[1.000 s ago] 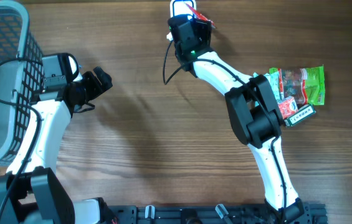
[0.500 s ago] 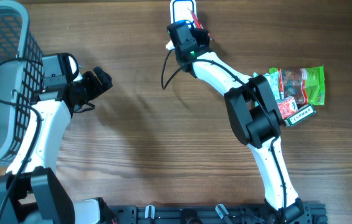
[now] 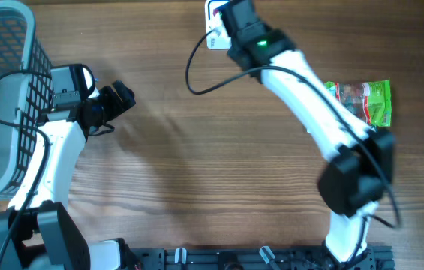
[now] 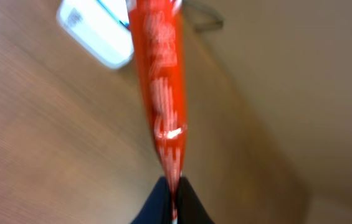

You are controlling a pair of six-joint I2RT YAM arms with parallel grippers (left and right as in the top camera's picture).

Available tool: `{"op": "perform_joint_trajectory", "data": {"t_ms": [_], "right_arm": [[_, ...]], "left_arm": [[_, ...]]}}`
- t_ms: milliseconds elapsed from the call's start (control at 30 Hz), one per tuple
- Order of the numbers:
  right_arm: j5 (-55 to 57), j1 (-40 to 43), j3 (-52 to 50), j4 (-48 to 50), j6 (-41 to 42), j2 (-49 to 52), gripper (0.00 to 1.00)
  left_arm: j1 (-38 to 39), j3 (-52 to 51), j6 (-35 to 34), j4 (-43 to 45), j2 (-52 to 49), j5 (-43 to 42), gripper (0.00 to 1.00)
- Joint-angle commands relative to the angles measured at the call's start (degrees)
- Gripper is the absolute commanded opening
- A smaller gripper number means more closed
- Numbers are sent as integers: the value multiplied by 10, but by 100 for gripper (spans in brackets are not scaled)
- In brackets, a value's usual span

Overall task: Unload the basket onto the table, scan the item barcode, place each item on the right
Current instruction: 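Carry the red stick right and drop it on the pile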

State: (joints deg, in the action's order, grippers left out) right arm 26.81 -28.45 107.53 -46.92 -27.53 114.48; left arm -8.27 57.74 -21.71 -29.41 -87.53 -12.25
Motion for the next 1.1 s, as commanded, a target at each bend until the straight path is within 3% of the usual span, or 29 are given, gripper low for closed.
{"op": "perform_joint_trajectory", "data": {"t_ms": [0,100,167,300,400,433,467,567,600,800,967,1067], "right_arm": [[-82,40,-2,-134,188,-59,4],[-137,104,-5,-286,258,-70,4],[-147,157,-34,-337,304,-70,4],[-144,240,-134,-320,307,-70,4],[-139,299,-213,-245,305,-70,5],[-138,313,-231,-220,306,-70,18],[-138,320,-236,-215,306,-70,44],[-138,326,-236,-212,305,-70,67],[-139,326,-236,-208,306,-70,97],[-181,326,-236,-134,306,-70,100],[-181,326,-236,64,306,-70,100],[-181,326,-236,121,306,-70,100]], "left_arm": [[-4,4,7,2,2,2,100],[-4,4,7,2,2,2,100],[-4,4,7,2,2,2,100],[-4,4,7,2,2,2,100],[-4,4,7,2,2,2,100],[-4,4,7,2,2,2,100],[-4,4,7,2,2,2,100],[-4,4,7,2,2,2,100],[-4,4,7,2,2,2,100],[-4,4,7,2,2,2,100],[-4,4,7,2,2,2,100],[-4,4,7,2,2,2,100]]}}
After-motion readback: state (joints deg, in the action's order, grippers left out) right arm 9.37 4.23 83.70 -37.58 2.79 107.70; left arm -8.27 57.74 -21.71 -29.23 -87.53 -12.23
